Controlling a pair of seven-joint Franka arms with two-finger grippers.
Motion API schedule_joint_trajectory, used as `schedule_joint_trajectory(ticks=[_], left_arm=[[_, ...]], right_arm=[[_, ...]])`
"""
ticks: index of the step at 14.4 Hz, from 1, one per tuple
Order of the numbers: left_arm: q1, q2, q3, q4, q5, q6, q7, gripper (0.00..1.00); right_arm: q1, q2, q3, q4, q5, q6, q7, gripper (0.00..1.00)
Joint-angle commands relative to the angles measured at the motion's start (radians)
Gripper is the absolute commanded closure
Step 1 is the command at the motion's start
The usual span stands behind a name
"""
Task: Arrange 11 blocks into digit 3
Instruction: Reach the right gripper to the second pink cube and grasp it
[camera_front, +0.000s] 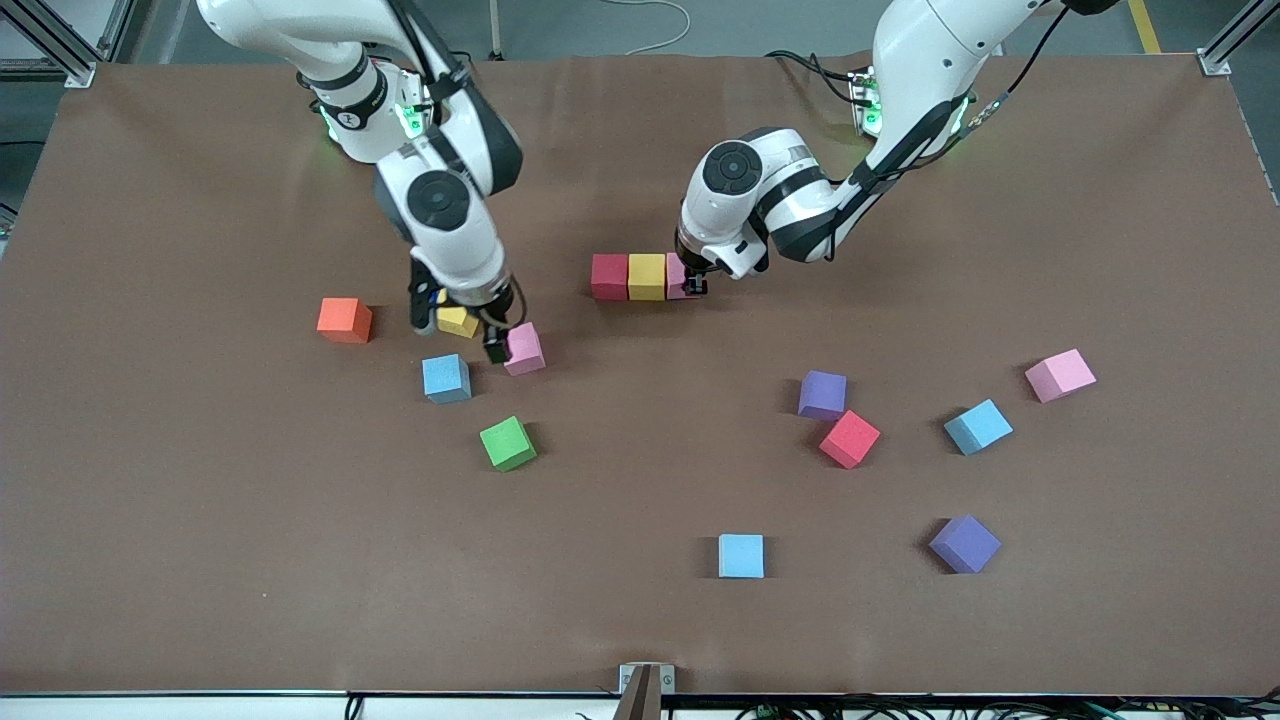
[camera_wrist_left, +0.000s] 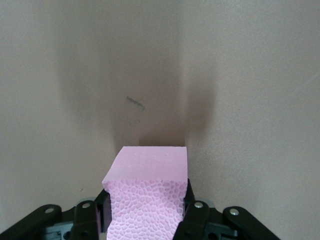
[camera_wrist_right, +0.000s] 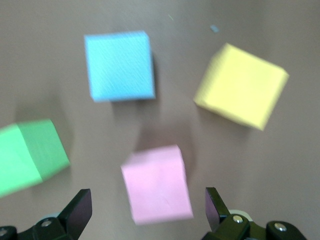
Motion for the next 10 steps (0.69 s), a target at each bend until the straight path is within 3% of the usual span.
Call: schedule_joint_trajectory(ticks=[1, 10], left_arm=[[-0.008, 0.021, 0.005, 0.012, 0.037, 0.007, -0.026, 0.87], [-0.011, 0.027, 0.005, 0.026, 0.058, 0.006, -0.024, 0.87]], right_arm=[[-0.051, 0.044, 0.018, -0.006, -0.019, 0.059, -0.087, 0.00], [-0.034, 0.086, 0.050, -0.014, -0.005, 0.096, -0.161, 0.00]])
